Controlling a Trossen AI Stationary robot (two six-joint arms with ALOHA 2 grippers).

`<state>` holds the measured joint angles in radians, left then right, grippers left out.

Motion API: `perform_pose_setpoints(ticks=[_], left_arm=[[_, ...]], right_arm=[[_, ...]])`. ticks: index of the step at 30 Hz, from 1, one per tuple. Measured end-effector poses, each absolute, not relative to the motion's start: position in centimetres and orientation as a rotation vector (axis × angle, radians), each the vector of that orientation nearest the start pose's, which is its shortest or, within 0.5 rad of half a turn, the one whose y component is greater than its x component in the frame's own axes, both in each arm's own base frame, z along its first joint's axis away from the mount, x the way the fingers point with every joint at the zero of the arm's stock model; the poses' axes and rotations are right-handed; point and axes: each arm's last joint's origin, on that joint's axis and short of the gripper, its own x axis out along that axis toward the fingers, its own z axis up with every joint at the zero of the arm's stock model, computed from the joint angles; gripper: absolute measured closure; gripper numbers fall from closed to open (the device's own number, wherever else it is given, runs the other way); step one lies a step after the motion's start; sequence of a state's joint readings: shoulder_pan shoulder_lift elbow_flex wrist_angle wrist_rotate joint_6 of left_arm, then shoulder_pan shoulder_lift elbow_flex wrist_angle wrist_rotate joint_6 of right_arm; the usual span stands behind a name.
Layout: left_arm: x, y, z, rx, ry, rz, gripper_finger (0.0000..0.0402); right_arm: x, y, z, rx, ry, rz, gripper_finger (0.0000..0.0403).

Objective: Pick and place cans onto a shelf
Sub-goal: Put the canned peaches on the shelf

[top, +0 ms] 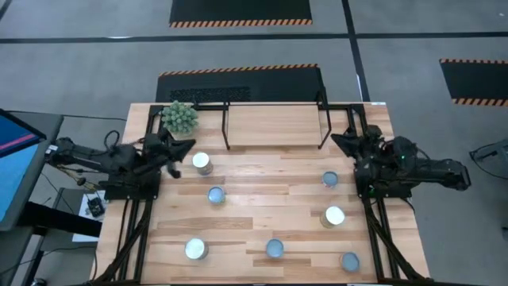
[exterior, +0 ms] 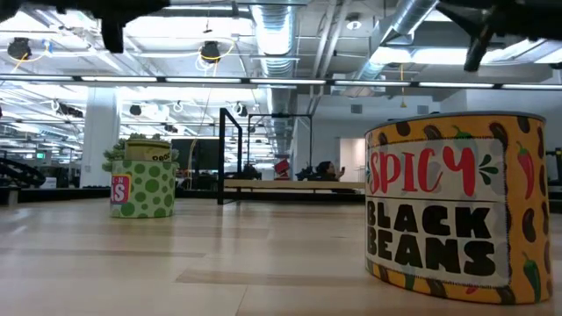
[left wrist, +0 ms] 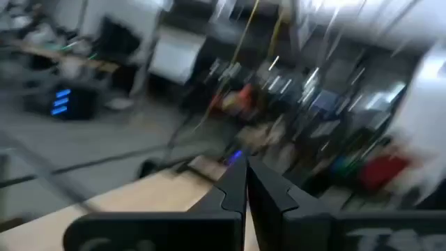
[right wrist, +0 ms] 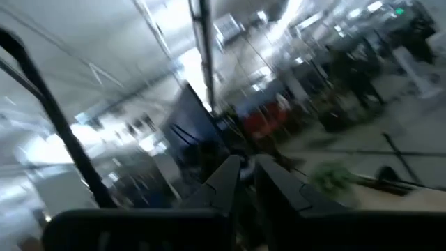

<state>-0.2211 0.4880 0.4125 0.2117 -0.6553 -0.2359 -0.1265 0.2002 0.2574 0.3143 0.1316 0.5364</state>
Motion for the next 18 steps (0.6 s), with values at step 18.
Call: perform_pose_setpoints(ticks=[18], left_arm=[[15.8, -1.4, 31.5, -0.032, 0.855, 0.283, 0.0368]], right_arm=[[10.9, -3.6, 36.5, 0.152, 0.279, -0.701, 0.0333]])
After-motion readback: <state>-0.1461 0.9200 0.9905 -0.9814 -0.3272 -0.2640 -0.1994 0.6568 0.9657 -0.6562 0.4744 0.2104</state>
